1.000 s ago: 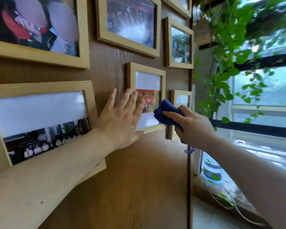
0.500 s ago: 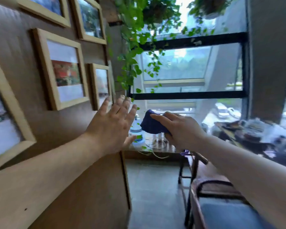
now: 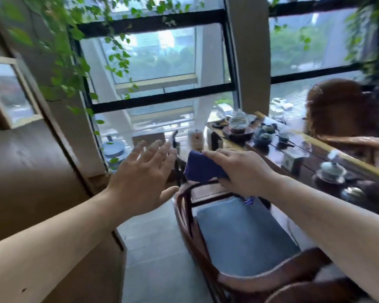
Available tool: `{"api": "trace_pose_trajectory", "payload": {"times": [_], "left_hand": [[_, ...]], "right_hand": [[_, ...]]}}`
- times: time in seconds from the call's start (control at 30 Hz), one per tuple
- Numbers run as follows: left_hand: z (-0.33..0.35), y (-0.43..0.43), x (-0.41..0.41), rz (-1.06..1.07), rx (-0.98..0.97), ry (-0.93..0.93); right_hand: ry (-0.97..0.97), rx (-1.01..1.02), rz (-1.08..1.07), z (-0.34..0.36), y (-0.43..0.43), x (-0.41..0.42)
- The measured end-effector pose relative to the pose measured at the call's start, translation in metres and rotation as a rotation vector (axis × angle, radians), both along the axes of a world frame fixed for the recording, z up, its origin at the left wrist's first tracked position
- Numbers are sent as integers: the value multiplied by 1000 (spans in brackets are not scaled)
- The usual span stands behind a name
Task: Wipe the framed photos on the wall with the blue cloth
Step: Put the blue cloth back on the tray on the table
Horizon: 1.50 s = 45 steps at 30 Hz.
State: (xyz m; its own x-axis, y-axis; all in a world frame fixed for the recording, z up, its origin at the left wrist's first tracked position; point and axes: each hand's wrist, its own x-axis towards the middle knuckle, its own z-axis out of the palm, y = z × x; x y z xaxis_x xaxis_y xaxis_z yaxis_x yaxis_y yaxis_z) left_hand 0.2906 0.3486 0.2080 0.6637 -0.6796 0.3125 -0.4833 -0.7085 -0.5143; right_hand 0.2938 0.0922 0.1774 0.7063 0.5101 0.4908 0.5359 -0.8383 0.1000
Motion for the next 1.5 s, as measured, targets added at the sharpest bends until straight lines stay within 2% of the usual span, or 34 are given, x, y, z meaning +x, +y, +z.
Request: {"api": "trace_pose_trajectory", "payload": {"times": [0.23, 0.53, 0.73, 0.83, 1.0, 1.13, 1.23, 1.33, 1.5], "left_hand": [[-35, -71, -31, -231, 33, 90], [-90, -140, -92, -629, 54, 163], [-119, -202, -150, -862, 74, 174], [-130, -236, -171, -929, 92, 246], [-159, -309, -195, -987, 128, 291], [-188, -368, -194, -987, 183, 295], [-217, -408, -182, -957, 213, 304], [-251, -459, -163, -958, 176, 309], [-290, -522, -141, -913, 205, 377]], "right_hand": [[66, 51, -237, -39, -54, -89], [240, 207, -591, -70, -62, -222], [410, 359, -678, -86, -87, -299], [443, 444, -693, -97, -106, -328], [468, 573, -771, -133, -160, -364], [544, 482, -902, -182, -214, -376], [543, 492, -972, -216, -258, -375], [501, 558, -982, -248, -306, -361], [412, 427, -1012, -286, -363, -340]]}}
